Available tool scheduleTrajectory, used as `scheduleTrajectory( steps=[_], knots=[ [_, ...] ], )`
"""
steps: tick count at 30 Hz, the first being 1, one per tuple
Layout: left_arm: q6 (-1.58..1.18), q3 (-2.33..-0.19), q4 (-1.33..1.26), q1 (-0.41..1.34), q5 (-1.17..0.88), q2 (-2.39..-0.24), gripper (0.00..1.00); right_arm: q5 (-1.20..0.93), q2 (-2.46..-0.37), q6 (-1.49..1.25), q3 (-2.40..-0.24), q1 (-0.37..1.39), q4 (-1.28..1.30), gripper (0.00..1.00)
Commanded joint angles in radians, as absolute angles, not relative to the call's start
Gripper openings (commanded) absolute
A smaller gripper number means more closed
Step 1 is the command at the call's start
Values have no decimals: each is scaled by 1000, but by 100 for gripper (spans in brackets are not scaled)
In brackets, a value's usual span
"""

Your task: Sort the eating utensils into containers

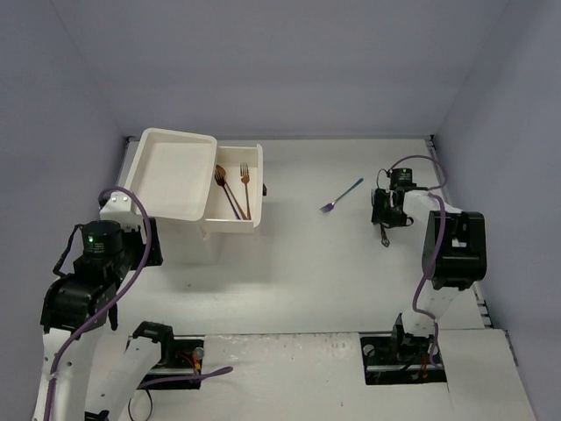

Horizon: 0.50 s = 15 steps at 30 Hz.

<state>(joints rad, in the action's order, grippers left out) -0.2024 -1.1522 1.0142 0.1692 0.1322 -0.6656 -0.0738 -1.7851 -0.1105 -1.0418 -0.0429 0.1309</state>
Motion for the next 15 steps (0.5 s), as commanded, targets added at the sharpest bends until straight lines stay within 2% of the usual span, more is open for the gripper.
scheduleTrajectory(
  steps=[1, 13, 15],
  knots=[
    [-216, -1191, 983, 175, 141, -696, 68, -18, -1851, -96, -1086, -37, 187, 45],
    [-216, -1191, 983, 175, 144, -701, 68, -40, -1952, -84, -1179, 30, 189, 17],
    [-216, -1191, 983, 175, 144, -703, 68, -40, -1960, -82, -1186, 39, 189, 8]
  ],
)
